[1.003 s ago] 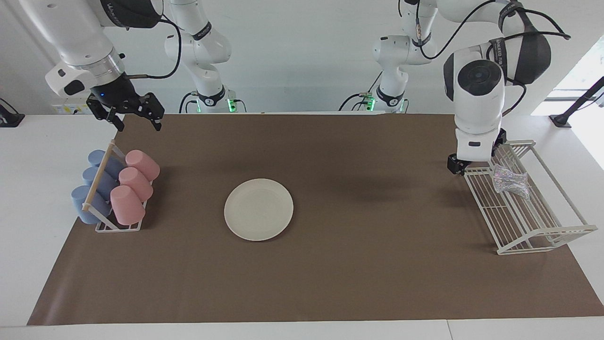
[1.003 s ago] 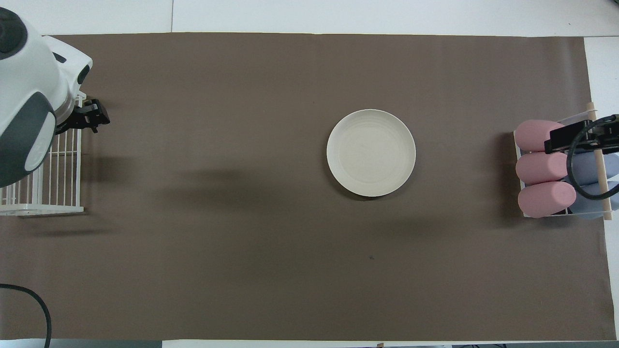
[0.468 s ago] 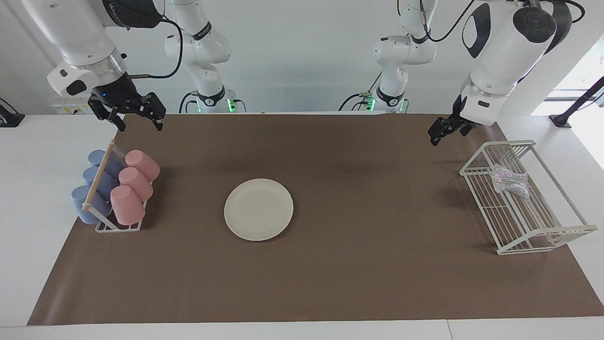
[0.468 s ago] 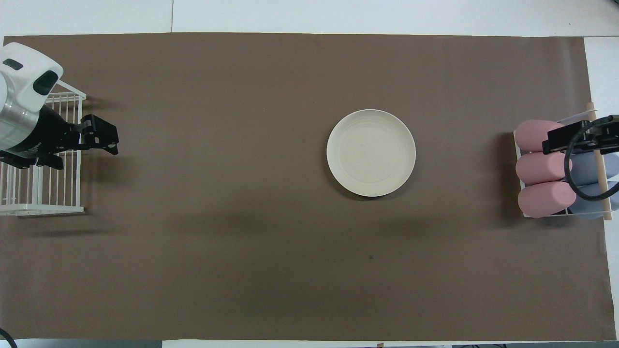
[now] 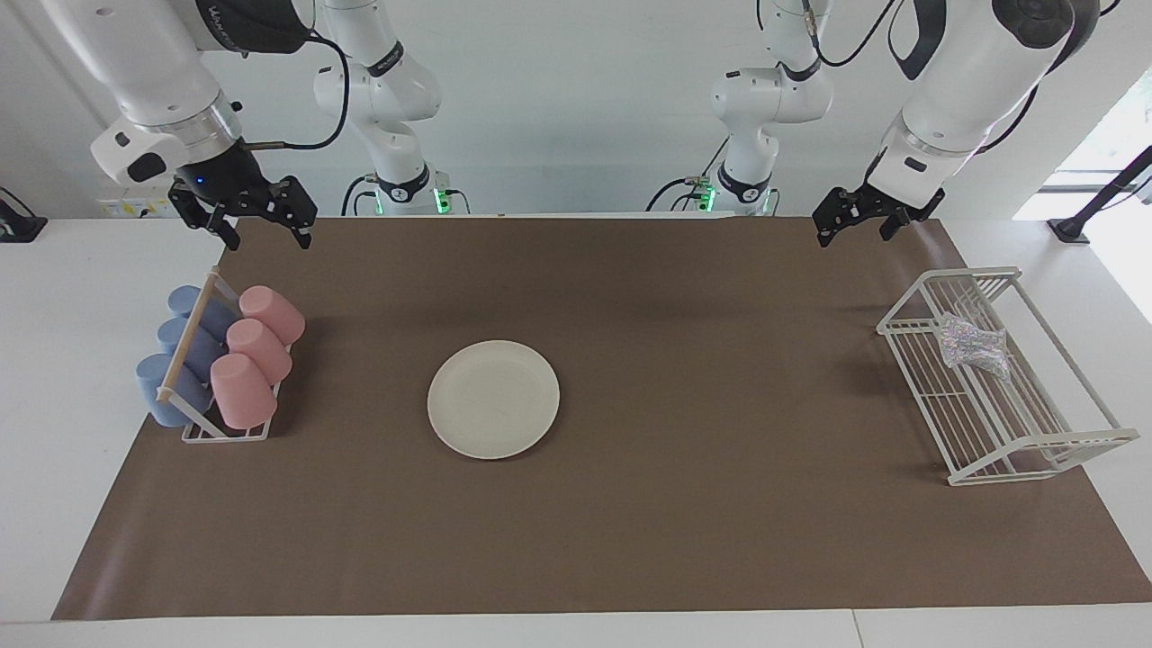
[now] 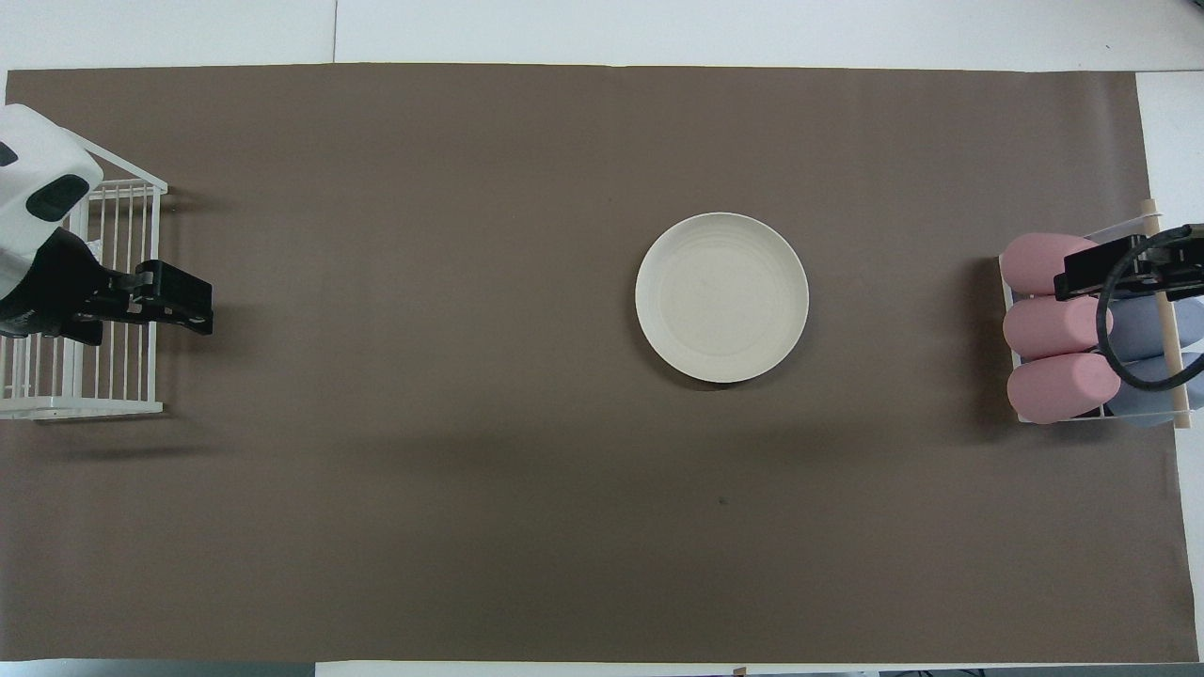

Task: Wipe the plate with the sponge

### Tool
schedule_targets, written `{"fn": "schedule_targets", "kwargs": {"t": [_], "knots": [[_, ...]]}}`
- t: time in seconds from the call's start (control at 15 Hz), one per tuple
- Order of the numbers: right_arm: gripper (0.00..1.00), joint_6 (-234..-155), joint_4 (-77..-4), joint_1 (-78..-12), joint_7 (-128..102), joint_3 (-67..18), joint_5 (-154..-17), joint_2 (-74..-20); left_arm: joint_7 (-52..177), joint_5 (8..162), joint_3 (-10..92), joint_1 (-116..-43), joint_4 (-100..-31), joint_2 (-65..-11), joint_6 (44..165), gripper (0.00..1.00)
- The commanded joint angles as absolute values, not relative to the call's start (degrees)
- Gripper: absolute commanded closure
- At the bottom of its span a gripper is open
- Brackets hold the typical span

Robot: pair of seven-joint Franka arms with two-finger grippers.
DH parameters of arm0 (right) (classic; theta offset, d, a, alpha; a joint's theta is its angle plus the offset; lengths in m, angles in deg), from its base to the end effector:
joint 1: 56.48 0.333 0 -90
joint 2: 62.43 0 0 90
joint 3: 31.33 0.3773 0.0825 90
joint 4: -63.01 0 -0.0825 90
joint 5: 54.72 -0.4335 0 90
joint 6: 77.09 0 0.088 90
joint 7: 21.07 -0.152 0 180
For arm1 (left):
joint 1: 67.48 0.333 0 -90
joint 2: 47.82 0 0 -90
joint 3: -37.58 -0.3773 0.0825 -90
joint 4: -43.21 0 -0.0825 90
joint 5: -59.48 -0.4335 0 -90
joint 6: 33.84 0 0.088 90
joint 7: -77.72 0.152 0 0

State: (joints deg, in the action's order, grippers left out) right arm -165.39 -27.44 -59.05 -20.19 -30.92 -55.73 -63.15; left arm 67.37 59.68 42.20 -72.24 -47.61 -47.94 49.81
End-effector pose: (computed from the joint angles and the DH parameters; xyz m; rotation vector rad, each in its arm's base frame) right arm 0.5947 -0.0197 0.6417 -3.1230 0.0344 0.0382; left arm 0.5769 -0.0959 0.6260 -3.1179 -0.0261 0.1901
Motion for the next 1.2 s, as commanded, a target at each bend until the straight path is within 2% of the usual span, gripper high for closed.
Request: {"fn": "schedule_targets", "kwargs": {"t": [0.0, 0.27, 1.14], "knots": [[0.00, -164.0, -26.4, -59.3, -19.1, -30.6, -55.2, -62.9, 68.4, 60.2, 42.2, -71.7, -47.0, -48.4, 50.4, 0.00], [0.00, -163.8, -26.4, -59.3, -19.1, -30.6, -55.2, -62.9, 68.7, 60.6, 42.0, -71.6, -46.2, -48.8, 47.8, 0.00], [0.00, -162.2, -26.4, -59.9, -19.3, -30.7, -55.8, -62.9, 68.8, 60.6, 42.2, -70.7, -46.7, -49.3, 50.5, 0.00]]}}
